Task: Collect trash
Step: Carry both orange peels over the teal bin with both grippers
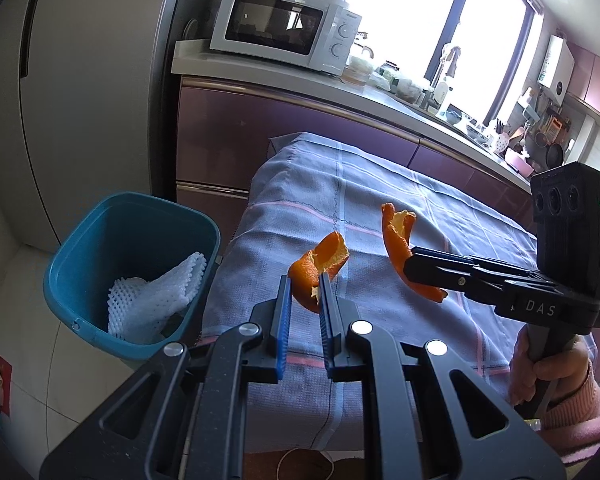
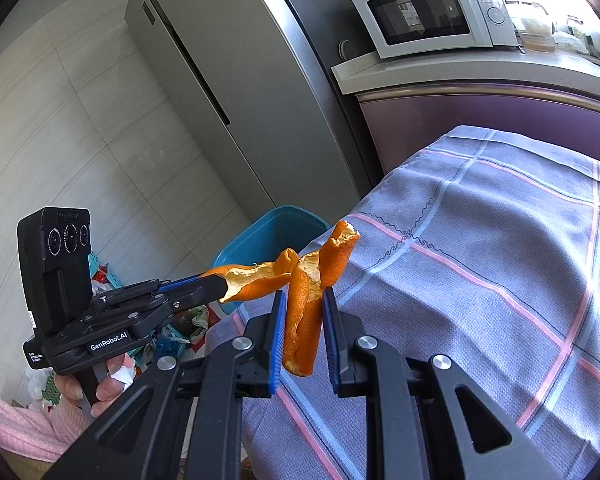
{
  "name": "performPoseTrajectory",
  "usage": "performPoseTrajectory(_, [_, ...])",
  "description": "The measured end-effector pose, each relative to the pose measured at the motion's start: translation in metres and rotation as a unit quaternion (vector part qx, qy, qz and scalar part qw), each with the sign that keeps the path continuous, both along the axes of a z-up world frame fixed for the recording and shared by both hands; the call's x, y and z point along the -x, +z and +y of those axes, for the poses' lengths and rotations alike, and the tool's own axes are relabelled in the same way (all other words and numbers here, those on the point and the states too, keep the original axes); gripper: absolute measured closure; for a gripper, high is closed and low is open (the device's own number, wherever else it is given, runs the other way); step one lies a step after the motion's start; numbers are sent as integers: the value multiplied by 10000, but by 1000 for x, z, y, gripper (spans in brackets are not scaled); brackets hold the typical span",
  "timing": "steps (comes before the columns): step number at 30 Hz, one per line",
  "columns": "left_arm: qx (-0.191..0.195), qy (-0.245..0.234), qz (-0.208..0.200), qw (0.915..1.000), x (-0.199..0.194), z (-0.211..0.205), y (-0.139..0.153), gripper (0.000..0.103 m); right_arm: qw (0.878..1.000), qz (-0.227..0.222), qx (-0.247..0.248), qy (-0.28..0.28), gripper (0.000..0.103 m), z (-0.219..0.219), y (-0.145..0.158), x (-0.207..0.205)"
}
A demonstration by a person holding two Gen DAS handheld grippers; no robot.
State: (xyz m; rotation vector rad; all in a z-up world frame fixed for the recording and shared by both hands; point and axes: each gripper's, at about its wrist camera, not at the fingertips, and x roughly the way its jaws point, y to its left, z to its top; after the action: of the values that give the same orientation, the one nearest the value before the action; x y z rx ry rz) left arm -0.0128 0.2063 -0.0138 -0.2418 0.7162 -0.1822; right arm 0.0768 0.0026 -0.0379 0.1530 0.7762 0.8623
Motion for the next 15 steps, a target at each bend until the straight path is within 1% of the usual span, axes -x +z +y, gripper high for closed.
performPoseTrajectory(15, [19, 254, -54, 9997, 6, 18, 4, 89, 9998, 10, 40, 181, 86, 21, 1, -1])
